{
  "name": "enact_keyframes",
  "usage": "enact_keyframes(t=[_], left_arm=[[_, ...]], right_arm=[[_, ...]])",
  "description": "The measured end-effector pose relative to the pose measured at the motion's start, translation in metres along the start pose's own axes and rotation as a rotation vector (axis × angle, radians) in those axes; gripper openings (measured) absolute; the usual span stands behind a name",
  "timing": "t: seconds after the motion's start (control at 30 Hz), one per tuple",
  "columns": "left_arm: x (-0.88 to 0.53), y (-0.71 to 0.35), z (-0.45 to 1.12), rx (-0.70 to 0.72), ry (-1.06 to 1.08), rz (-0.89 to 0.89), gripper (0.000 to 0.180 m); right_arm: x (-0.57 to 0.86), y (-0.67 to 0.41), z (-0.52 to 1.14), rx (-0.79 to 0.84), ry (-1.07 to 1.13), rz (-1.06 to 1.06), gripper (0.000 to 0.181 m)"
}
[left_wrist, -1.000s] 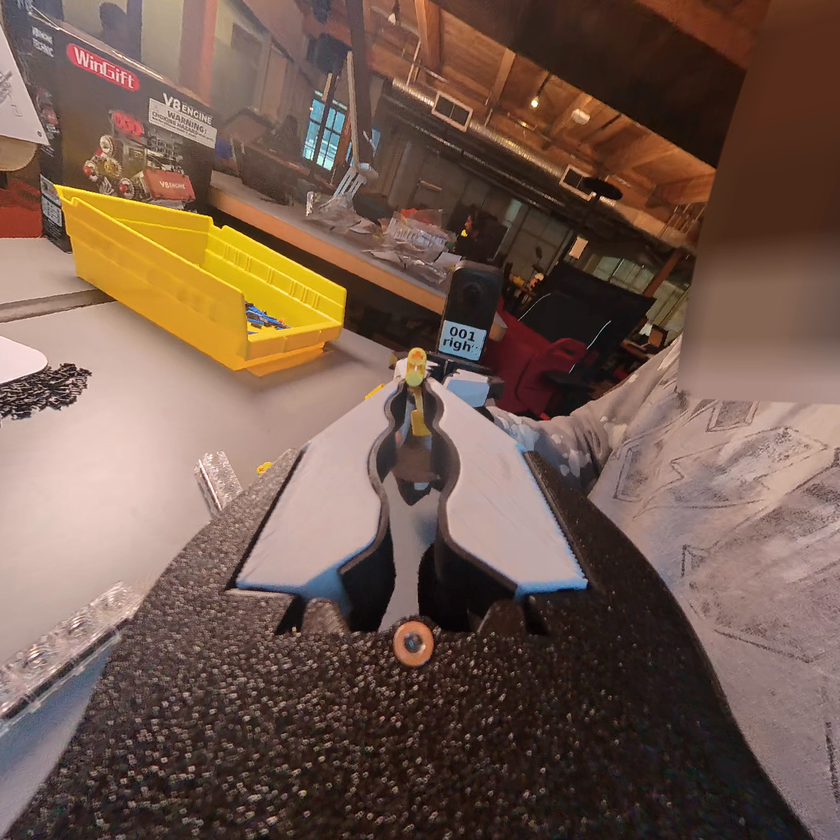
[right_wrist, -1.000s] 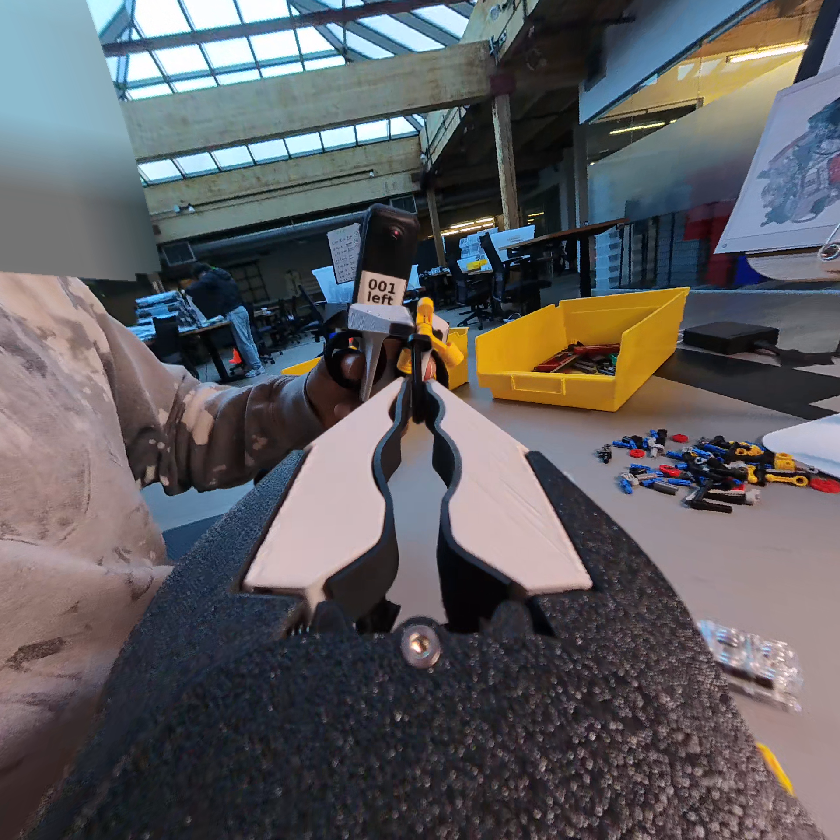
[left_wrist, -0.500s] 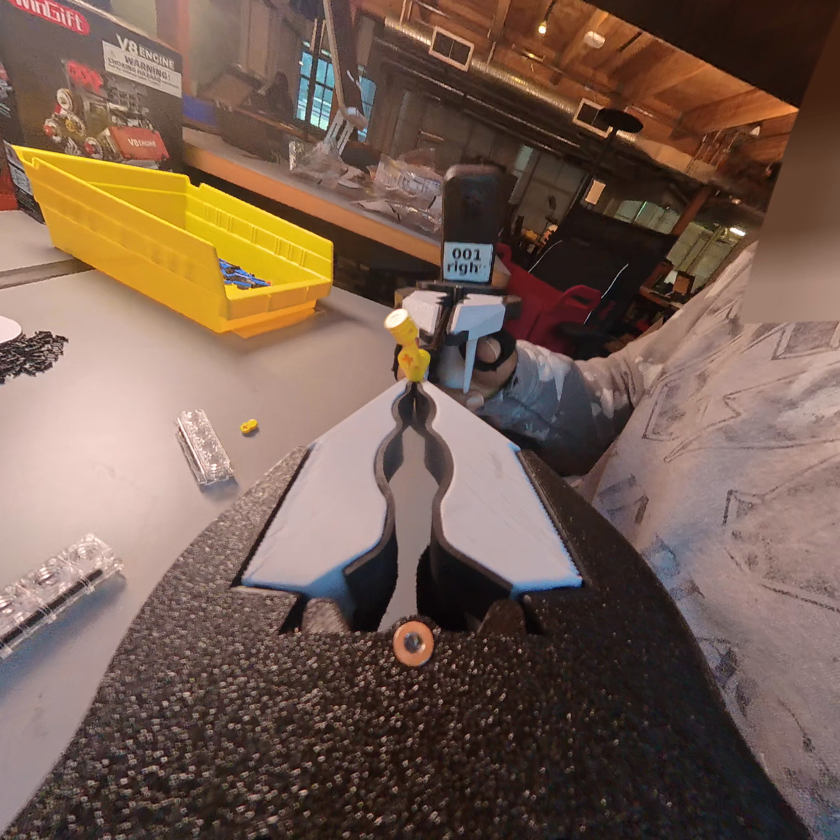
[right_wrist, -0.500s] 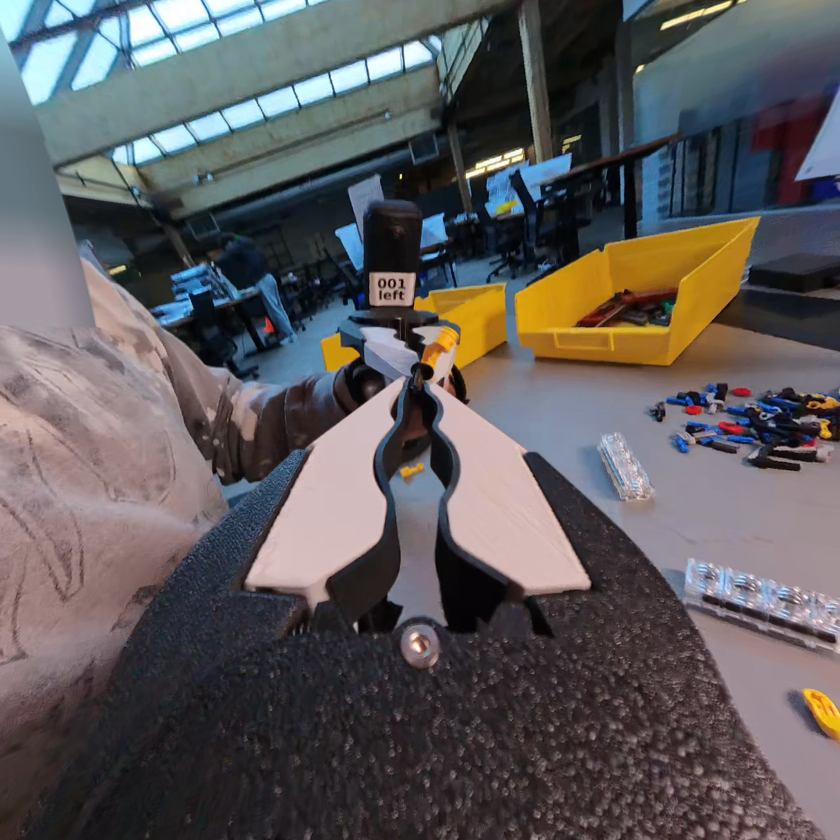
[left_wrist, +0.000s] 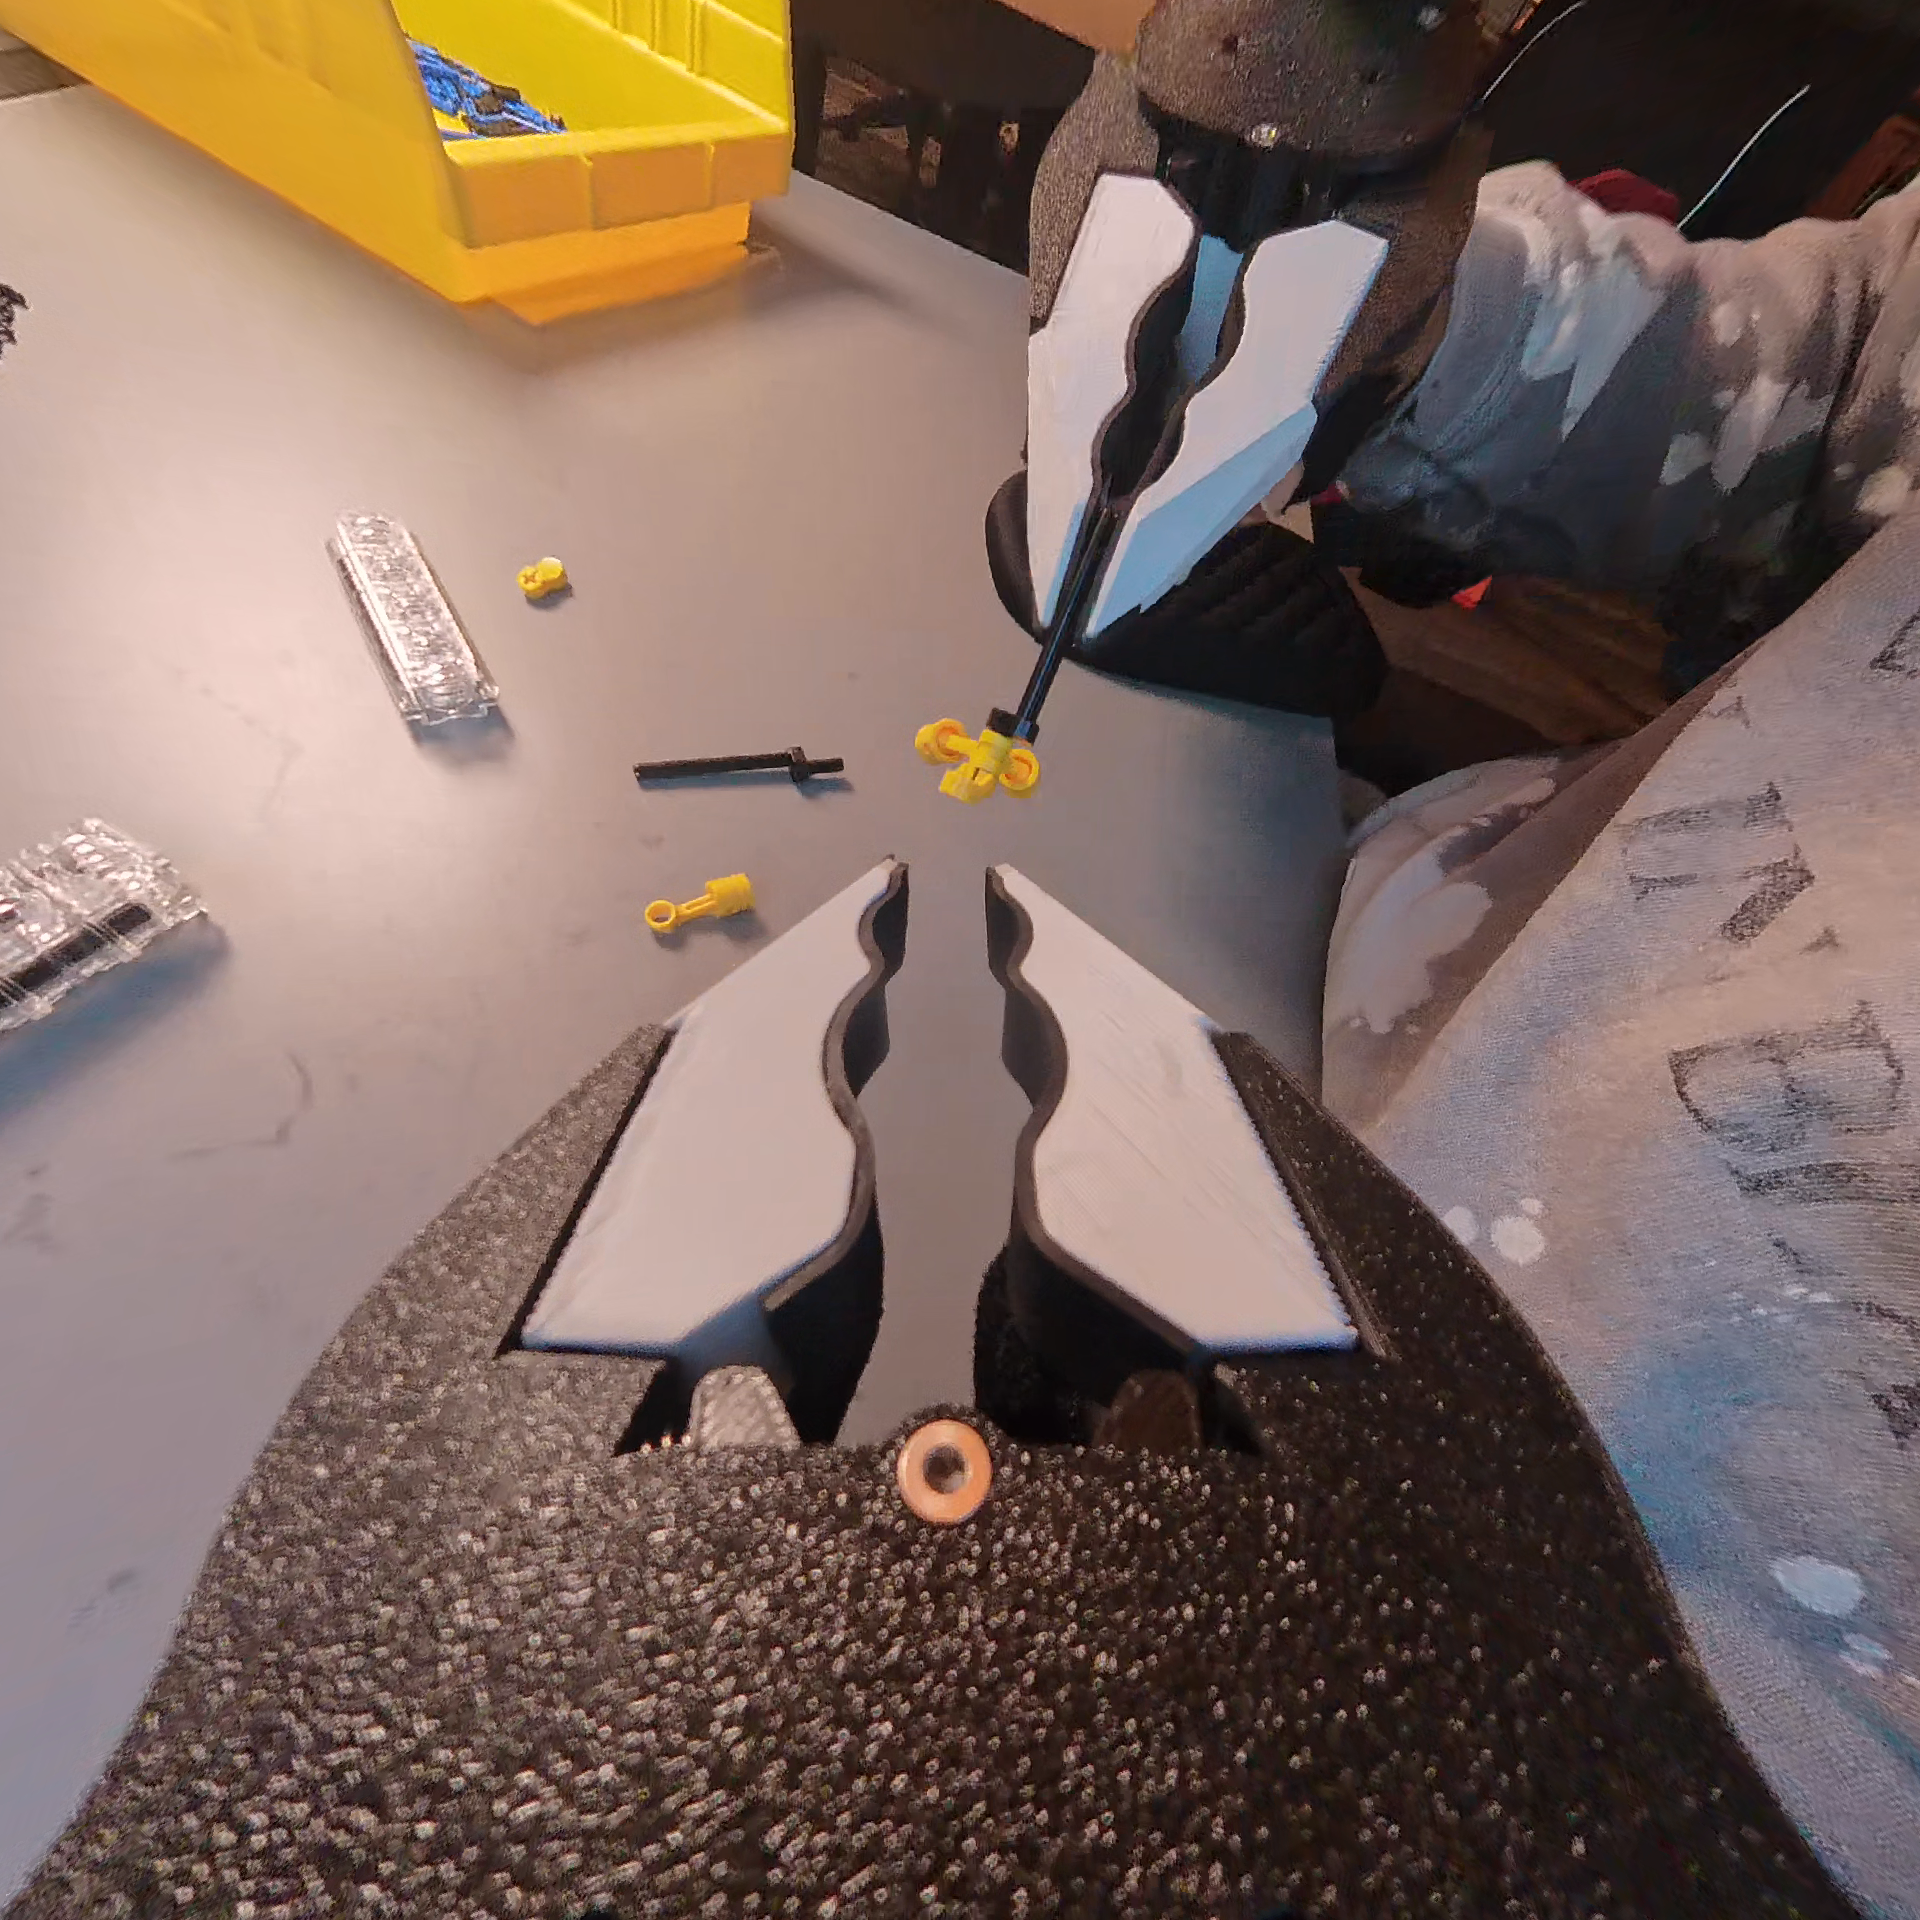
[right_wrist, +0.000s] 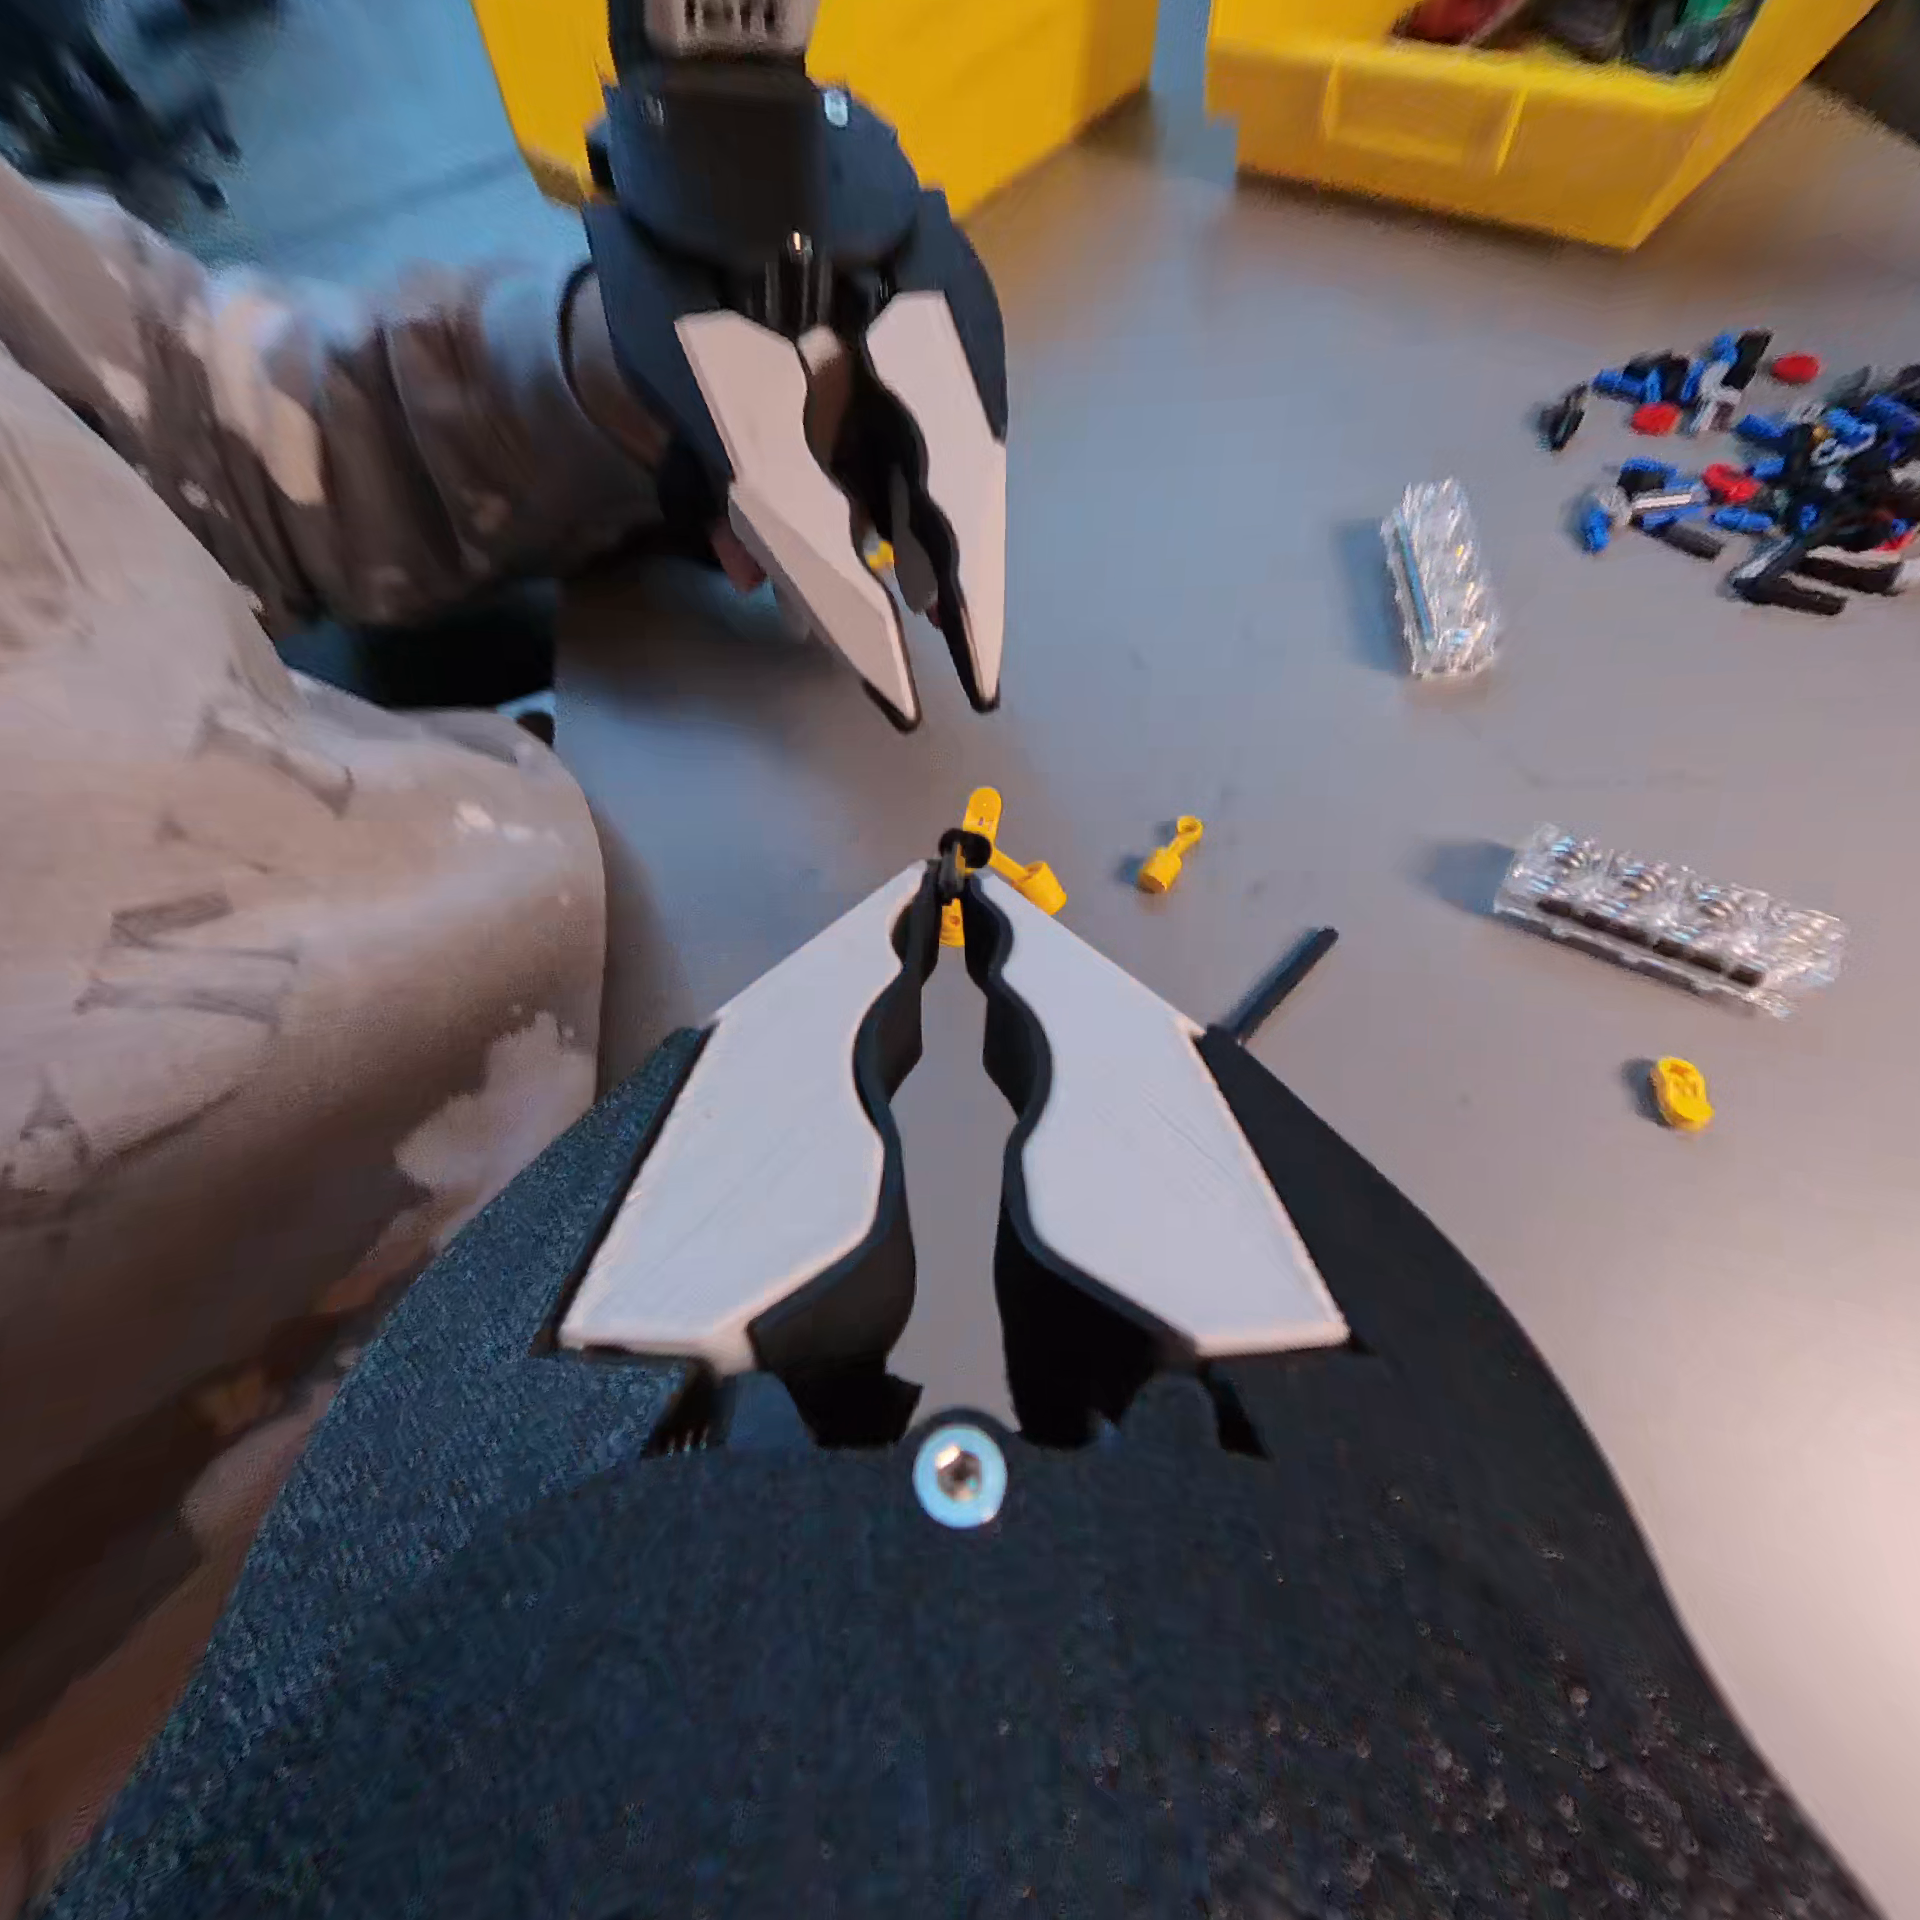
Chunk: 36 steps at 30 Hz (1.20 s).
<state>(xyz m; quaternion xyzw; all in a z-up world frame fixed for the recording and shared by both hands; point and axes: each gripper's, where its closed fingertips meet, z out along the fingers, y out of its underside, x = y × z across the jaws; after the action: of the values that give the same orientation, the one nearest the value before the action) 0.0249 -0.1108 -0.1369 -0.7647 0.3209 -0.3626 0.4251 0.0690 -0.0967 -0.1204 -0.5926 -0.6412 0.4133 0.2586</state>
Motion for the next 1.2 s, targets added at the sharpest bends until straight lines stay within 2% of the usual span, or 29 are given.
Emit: enact_keyframes(t=[0.1, 0.2, 0.3, 0.4, 0.5, 0.63, 0.7, 0.77, 1.2], left_arm=[[0.0, 0.001, 0.007, -0.005, 0.002, -0.011, 0.012], [0.006, -0.003, 0.02, 0.006, 0.04, -0.008, 0.012], [0.008, 0.001, 0.031, -0.025, 0.06, 0.007, 0.012], [0.007, 0.01, 0.037, -0.081, 0.051, 0.041, 0.012], [0.004, 0.015, 0.038, -0.106, 0.013, 0.105, 0.005], [0.006, 0.026, 0.039, -0.168, 0.021, 0.147, 0.005], [0.007, 0.026, 0.04, -0.167, 0.026, 0.166, 0.008], [0.004, 0.025, 0.04, -0.165, 0.012, 0.175, 0.0], [0.0, 0.027, 0.035, -0.156, -0.029, 0.194, 0.0]], right_arm=[[0.005, 0.017, 0.002, -0.27, 0.045, -0.137, 0.002], [0.004, 0.022, 0.011, -0.475, 0.005, -0.218, 0.002], [0.005, 0.027, 0.023, -0.62, -0.041, -0.277, 0.002], [0.004, 0.032, 0.034, -0.696, -0.077, -0.3, 0.002], [0.005, 0.032, 0.04, -0.697, -0.08, -0.301, 0.002], [0.003, 0.032, 0.042, -0.638, -0.09, -0.242, 0.002], [0.003, 0.032, 0.042, -0.628, -0.087, -0.239, 0.002], [0.003, 0.031, 0.042, -0.623, -0.087, -0.242, 0.002], [0.002, 0.023, 0.051, -0.466, -0.065, -0.28, 0.004]])
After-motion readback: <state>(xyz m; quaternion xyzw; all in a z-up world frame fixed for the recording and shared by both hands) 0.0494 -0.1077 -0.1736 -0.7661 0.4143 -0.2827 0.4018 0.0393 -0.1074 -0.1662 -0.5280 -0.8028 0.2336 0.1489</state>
